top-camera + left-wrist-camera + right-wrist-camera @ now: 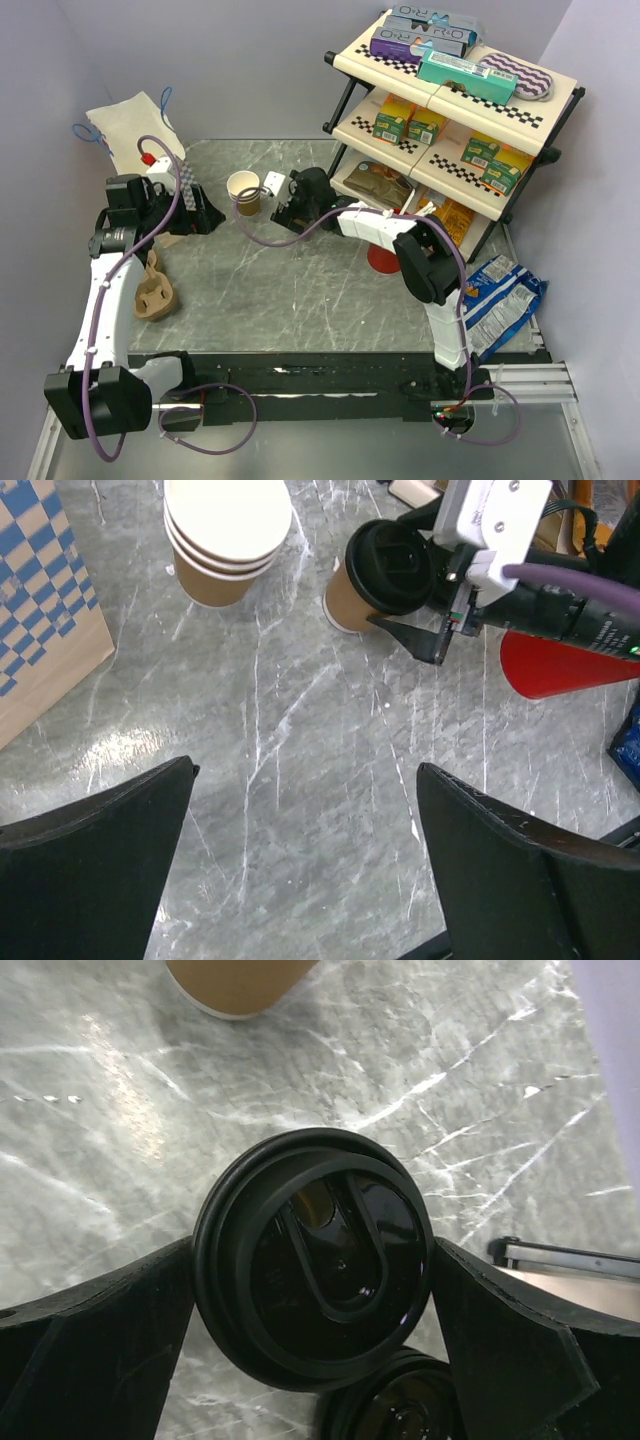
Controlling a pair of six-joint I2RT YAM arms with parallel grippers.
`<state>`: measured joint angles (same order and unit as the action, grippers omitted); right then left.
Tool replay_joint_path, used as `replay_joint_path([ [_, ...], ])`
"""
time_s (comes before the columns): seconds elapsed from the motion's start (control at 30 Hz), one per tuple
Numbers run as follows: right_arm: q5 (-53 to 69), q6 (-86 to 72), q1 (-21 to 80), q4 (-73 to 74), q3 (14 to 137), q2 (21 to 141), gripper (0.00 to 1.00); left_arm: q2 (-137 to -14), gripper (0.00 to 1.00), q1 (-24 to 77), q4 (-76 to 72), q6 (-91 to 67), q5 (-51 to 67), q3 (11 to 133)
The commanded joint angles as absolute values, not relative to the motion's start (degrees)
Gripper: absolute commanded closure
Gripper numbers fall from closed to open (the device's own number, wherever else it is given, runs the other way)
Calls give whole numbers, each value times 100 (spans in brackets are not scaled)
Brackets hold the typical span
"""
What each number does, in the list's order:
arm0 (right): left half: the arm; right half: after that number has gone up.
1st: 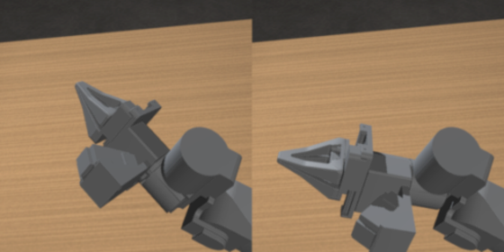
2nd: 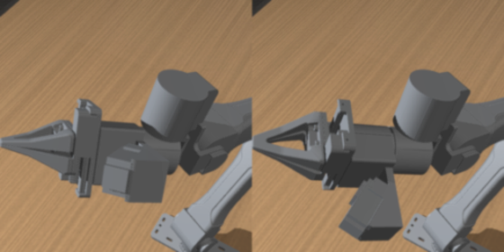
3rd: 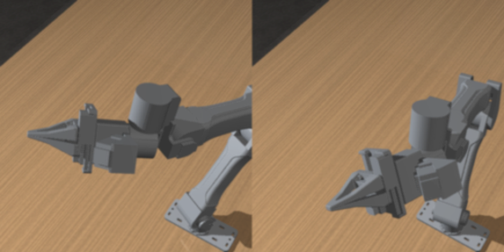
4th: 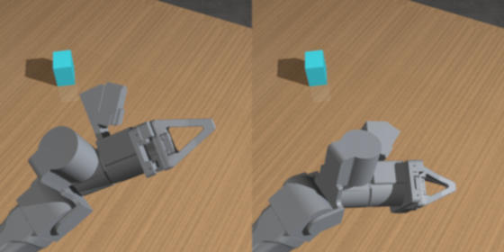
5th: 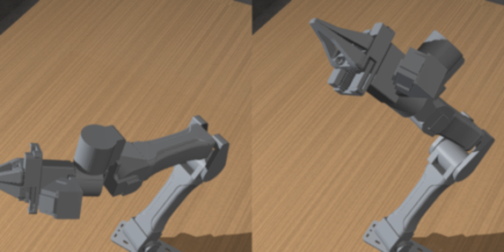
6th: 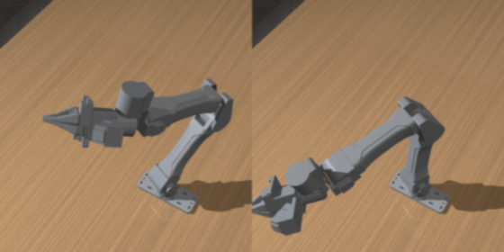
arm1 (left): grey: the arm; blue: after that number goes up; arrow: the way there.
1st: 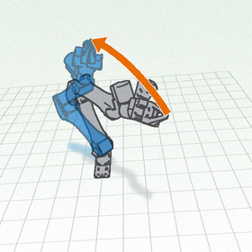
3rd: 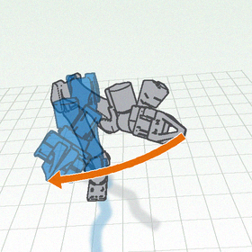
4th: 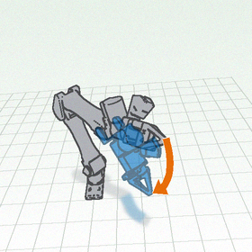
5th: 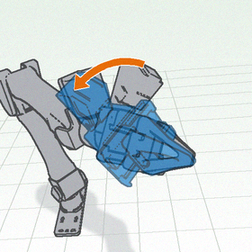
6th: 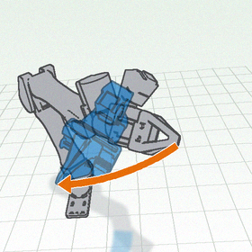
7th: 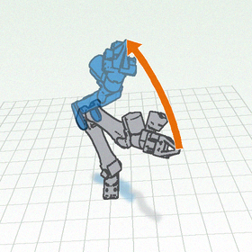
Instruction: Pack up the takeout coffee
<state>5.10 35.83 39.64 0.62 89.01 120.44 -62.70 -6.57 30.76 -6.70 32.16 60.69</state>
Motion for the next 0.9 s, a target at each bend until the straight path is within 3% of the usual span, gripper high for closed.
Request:
replay_joint_path([
  [0.0,1028,3173,3937,509,9298,11777,0,-6345,0,-677,2795,-738,3270,6407],
  [0.4,1055,2979,3937,536,9519,11611,0,-7154,1,-677,2461,-826,2647,7171],
  [0.87,1317,2857,3929,624,9439,11242,0,-8129,1,-554,2268,-686,2698,7822],
])
